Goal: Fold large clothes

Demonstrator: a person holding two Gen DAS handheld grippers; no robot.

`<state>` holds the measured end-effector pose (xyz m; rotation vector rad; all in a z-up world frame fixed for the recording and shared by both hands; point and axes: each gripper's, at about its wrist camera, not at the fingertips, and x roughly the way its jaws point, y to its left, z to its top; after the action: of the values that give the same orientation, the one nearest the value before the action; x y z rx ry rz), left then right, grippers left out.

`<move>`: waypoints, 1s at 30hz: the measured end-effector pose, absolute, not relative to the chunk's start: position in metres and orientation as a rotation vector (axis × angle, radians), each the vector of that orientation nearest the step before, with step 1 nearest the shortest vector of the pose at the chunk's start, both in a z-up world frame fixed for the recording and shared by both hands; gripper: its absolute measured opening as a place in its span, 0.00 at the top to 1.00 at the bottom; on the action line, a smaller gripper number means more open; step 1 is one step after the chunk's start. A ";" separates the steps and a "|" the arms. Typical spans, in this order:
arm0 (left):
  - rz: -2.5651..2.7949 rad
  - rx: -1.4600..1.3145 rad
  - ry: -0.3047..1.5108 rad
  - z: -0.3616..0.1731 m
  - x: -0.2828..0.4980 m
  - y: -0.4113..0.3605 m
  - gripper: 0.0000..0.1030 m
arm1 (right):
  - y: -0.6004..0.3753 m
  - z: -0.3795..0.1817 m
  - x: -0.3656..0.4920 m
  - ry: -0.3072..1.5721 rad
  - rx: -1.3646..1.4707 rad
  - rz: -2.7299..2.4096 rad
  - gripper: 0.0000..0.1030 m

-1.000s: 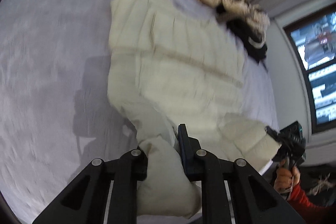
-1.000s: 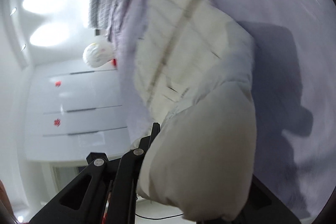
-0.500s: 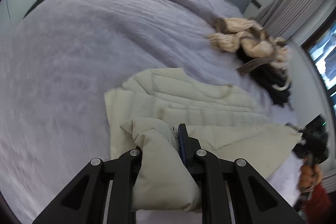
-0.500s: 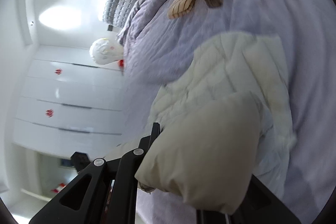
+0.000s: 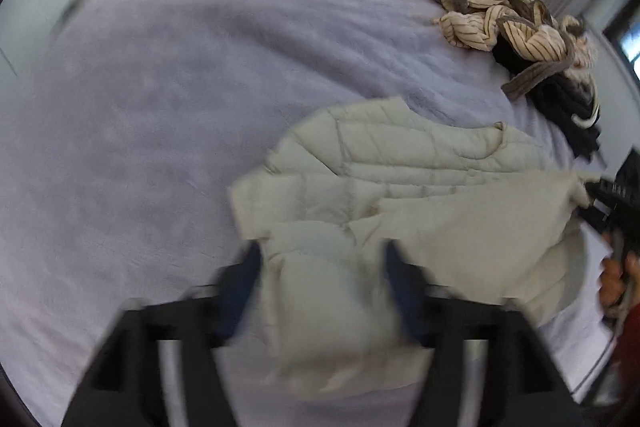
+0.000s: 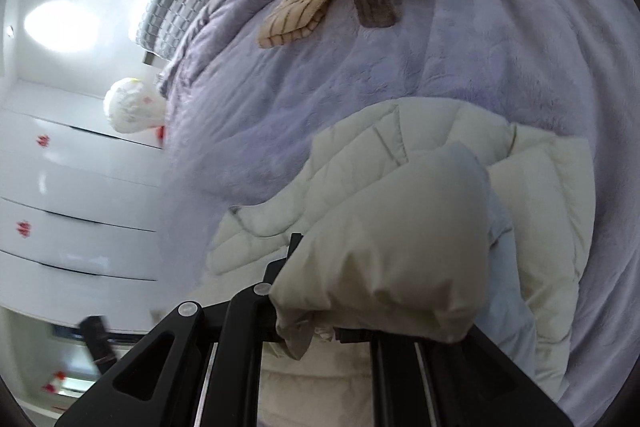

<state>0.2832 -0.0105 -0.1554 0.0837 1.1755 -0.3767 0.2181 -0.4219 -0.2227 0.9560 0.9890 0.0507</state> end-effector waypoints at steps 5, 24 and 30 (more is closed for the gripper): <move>-0.353 0.118 1.123 -0.133 0.276 0.005 0.30 | -0.418 -0.221 0.224 1.016 0.934 0.017 0.86; -0.428 0.126 1.089 -0.166 0.295 -0.062 0.31 | -0.403 -0.167 0.211 1.073 0.464 -0.046 0.88; -0.347 0.161 1.122 -0.210 0.337 -0.083 0.31 | -0.409 -0.197 0.238 1.114 0.375 -0.099 0.88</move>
<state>0.3369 -0.0825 -0.2104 0.1607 1.1222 -0.3471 0.2376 -0.4094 -0.1970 0.3750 1.1144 -0.0993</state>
